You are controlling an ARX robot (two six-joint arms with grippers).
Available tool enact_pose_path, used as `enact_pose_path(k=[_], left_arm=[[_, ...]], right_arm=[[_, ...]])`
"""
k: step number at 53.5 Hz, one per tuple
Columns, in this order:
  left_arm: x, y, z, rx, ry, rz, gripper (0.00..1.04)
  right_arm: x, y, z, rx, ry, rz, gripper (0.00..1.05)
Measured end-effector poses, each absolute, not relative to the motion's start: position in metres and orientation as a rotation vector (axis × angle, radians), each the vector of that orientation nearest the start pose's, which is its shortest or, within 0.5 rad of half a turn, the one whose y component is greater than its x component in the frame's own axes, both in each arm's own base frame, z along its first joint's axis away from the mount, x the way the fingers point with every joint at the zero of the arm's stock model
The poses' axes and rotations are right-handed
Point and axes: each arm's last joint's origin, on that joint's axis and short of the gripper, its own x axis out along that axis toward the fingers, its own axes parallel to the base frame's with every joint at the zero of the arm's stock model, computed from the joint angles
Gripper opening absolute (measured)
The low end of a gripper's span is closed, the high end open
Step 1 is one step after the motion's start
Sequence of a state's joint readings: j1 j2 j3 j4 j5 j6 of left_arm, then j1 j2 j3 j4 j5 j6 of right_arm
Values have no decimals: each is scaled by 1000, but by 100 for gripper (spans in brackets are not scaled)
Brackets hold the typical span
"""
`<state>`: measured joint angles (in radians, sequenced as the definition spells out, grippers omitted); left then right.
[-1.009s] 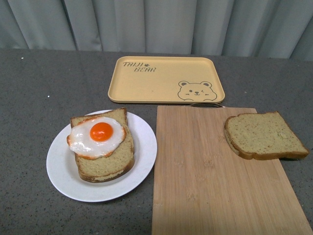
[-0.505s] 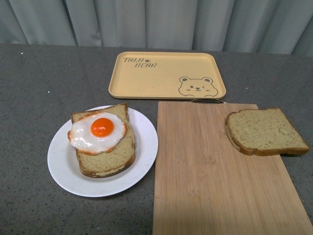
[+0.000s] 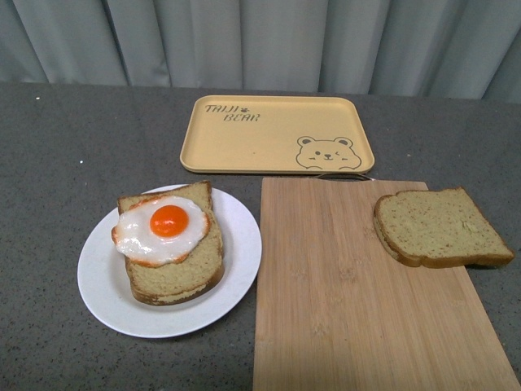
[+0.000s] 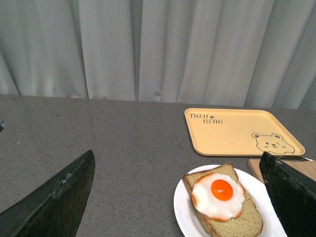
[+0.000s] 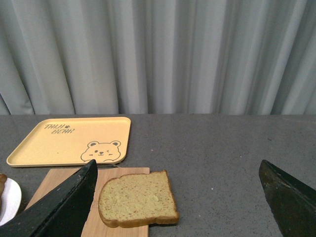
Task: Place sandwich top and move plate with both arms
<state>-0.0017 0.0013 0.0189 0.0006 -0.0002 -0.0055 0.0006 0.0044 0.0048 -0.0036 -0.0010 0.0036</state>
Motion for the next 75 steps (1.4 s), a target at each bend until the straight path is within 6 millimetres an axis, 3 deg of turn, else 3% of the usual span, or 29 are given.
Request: enact_pose_path(k=[37,43,56,64,75], left_arm=[[97,0,170,-6,-18,-2,98],[97,0,170,-6,-18,-1,98],[97,0,170,-6,-18,-2,98],[97,0,170,-5,-18,-2,98],[97,0,170,-6,-18,-2,98]], right_arm=[[98,0,164,4,3,2,95],[103,-2,163,-230,74,-262,95],[133,-10,166,-271,204,-154,95],[164,-17,168,-215,286,-58,95],[212,-36,157,-61,457,27,95]])
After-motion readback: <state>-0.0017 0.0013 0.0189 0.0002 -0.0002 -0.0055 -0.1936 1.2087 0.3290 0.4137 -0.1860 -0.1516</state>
